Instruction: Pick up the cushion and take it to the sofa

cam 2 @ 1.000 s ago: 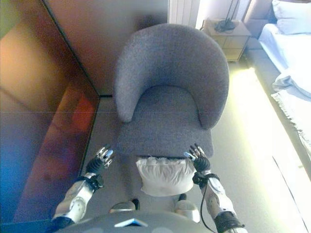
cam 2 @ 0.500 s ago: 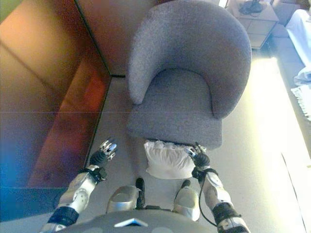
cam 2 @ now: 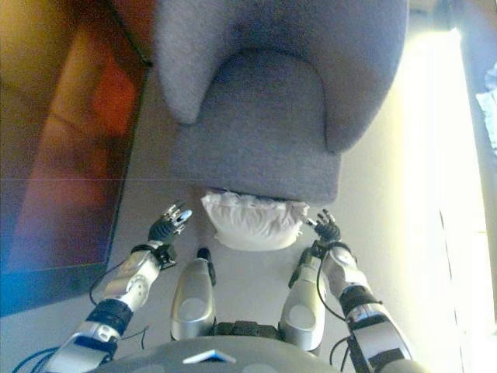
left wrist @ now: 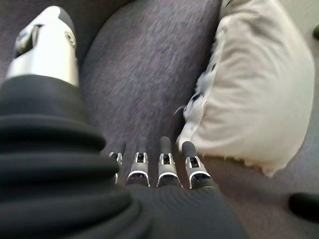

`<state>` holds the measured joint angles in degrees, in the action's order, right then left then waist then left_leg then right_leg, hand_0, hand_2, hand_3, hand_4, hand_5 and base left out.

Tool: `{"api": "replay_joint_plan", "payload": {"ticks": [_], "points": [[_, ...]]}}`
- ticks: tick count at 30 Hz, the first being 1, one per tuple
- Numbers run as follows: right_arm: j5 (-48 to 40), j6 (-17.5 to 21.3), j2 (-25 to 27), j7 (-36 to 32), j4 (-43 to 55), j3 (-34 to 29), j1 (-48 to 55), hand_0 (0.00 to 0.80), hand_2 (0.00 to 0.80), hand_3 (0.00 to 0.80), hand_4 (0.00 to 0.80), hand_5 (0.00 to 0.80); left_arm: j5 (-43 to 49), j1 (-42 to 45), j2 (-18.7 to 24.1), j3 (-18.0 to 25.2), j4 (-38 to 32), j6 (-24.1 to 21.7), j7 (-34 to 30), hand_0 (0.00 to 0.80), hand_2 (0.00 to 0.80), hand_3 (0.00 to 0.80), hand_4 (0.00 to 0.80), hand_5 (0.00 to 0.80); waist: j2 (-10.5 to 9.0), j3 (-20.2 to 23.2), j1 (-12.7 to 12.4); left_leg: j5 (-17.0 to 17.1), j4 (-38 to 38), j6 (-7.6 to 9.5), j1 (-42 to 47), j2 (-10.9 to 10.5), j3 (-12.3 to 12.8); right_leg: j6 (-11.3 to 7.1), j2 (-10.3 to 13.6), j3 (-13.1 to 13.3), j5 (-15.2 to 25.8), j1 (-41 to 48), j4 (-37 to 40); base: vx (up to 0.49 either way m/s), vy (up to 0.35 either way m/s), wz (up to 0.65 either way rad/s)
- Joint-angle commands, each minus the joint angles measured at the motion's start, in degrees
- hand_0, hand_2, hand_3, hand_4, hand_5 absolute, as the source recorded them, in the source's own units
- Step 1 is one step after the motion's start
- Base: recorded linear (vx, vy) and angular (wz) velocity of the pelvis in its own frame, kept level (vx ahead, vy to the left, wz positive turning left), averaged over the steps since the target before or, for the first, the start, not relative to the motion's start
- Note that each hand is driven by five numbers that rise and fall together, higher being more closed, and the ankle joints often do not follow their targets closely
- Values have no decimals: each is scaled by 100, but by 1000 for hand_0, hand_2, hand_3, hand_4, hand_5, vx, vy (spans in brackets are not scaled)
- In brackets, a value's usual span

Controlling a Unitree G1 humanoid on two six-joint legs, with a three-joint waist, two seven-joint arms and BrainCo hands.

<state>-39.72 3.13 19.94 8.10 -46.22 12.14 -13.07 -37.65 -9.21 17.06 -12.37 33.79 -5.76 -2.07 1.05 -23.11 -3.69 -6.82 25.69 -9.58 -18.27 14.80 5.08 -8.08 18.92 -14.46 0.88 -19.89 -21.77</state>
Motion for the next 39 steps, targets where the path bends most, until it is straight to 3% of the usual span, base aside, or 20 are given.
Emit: {"api": "replay_joint_plan", "payload": {"ticks": [1,6,12,13,17,29,39], "points": [[-11,320,-136,19,198,-138,-147,0,0,0,0,0,-273,-187,280,-175,-144,-531,22,0,0,0,0,0,-122,-48,-49,117,166,279,-559,-224,-156,-394,691,301,356,-18,204,-58,7,18],[168,335,35,132,-101,-194,-587,0,0,0,0,0,-190,-469,275,-300,34,-613,71,0,0,0,0,0,-3,-310,16,10,515,280,-1023,-303,-165,-421,777,573,286,-736,-320,-66,8,10],[385,307,367,311,-709,-248,-1567,0,0,0,0,0,-271,-1210,217,-366,485,-851,705,0,0,0,0,0,216,-589,165,-157,1050,331,-1858,-417,-160,-345,734,908,197,-1706,-905,-116,41,-4],[438,287,473,287,-777,-232,-1731,0,0,0,0,0,-242,-1334,212,-358,572,-898,842,0,0,0,0,0,264,-642,169,-379,1296,322,-1997,-407,-185,-369,699,970,-3,-1865,-1180,-66,20,-2],[504,140,752,146,-856,-111,-2156,0,0,0,0,0,-329,-1587,217,-323,733,-989,1070,0,0,0,0,0,337,-667,190,-611,1925,409,-2650,-426,-222,-292,634,1143,-217,-2569,-1871,-81,29,-3],[-6,-315,1275,-761,-1164,30,-3115,0,0,0,0,0,-736,-2232,543,-367,963,-843,472,0,0,0,0,0,409,-669,226,-976,3225,563,-4238,-365,-293,-199,555,1504,-495,-4209,-3140,-58,25,-4],[302,-635,1344,-1677,-1402,417,-3751,0,0,0,0,0,-1037,-2922,838,-542,1290,-206,75,0,0,0,0,0,408,-669,307,-1091,3803,569,-4989,-287,-380,-180,468,1732,-558,-4944,-3595,-8,16,-4]]}}
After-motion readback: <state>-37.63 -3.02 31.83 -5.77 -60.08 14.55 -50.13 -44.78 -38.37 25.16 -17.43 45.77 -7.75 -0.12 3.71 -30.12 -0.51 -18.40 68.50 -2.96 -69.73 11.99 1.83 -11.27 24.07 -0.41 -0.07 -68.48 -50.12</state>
